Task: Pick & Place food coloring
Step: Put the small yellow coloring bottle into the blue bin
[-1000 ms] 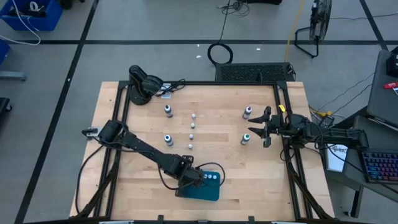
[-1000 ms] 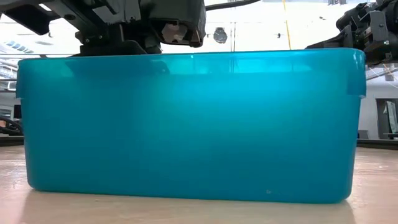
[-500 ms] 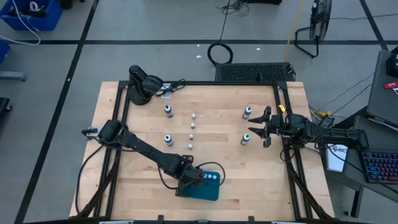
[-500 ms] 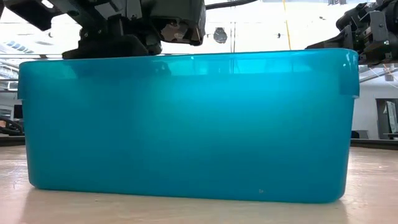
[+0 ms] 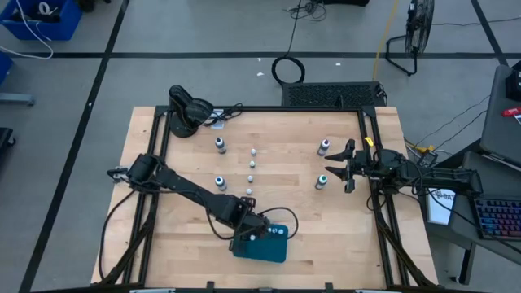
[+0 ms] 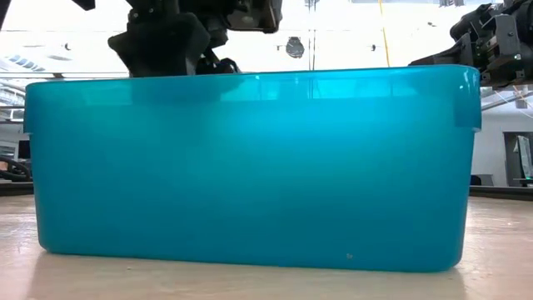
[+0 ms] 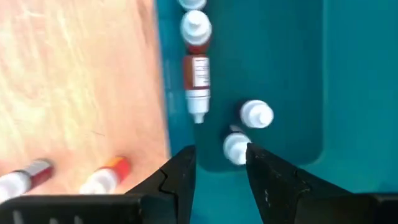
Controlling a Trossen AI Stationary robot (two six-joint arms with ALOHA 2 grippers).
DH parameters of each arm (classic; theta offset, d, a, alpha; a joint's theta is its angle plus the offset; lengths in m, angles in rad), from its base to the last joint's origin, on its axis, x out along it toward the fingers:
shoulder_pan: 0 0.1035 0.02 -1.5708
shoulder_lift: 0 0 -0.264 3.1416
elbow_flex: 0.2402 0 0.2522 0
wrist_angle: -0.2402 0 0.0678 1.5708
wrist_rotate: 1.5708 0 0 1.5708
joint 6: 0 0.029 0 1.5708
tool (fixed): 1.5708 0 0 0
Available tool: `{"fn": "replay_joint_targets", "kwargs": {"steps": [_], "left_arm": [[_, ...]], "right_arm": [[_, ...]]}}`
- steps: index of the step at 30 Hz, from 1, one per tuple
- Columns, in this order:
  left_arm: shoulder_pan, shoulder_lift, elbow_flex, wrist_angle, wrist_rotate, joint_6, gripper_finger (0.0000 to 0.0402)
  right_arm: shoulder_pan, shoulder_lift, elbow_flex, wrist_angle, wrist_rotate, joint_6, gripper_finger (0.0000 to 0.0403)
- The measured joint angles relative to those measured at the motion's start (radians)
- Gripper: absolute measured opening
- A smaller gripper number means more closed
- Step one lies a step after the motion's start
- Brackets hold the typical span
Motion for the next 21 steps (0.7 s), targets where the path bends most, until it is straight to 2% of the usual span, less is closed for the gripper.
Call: {"fn": "replay_joint_targets", "kwargs": {"steps": [4,12,15,21], "left_arm": [[0.03,-0.017,0.036,-0.08,-0.025,0.049,0.0145],[0.165,-0.046,0.05,-0.164,-0.215,0.116,0.0145],[0.231,-0.049,0.05,-0.188,-0.215,0.116,0.0145],[0.309,-0.048,0.031,-0.222,-0.132,0.179,0.0145]], "right_arm": [[0.0,0.0,0.0,0.0,0.0,0.0,0.016],[0.0,0.0,0.0,0.005,0.0,0.0,0.016],[0.0,0.0,0.0,0.005,0.0,0.0,0.016],[0.0,0.0,0.0,0.005,0.0,0.0,0.016]]}}
